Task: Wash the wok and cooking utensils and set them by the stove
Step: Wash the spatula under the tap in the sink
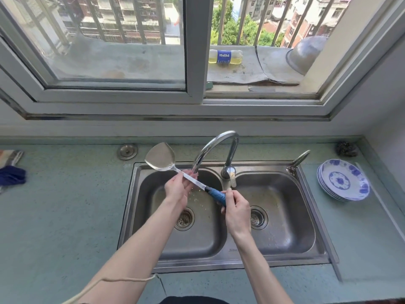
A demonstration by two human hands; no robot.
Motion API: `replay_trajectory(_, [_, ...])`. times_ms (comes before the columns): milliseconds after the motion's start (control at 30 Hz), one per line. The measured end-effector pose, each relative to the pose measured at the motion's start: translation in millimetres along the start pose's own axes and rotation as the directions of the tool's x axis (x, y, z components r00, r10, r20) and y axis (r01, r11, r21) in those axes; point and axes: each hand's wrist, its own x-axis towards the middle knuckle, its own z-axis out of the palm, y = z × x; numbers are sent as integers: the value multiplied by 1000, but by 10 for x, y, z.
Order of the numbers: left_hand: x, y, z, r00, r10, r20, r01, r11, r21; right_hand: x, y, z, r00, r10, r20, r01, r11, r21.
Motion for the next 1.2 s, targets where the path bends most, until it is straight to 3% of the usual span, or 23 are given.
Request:
replay_trajectory(100, [29, 112, 13, 999, -1, -47, -1, 1000, -24, -11, 8, -8, 1000, 6, 26, -7, 1000, 30])
replay_trajectory(233, [-232, -191, 118, 994, -4, 111, -15, 984, 176, 113, -85, 227, 999, 31, 33, -34, 996, 81])
replay_trajectory(400, [-141, -147, 110, 991, -11, 132, -9, 989, 149, 203, -61, 299, 997, 32, 68, -39, 994, 104])
replay_trajectory(633, [-1, -54, 177, 996, 64, 69, -71, 993, 98, 219, 1, 279, 995, 56, 83, -68, 987, 146])
replay_trajectory(800, [-141, -234, 197, 993, 37, 113, -54, 986, 155, 296, -20, 334, 993, 85, 87, -98, 983, 157])
replay_trajectory(967, [-27, -118, 116, 999, 35, 40, -40, 987, 155, 254, -52, 324, 983, 59, 172, -89, 980, 176])
replay_trajectory(1200, [147, 135, 50, 997, 81, -15, -80, 993, 90, 279, -10, 124, 980, 59, 189, -89, 985, 151])
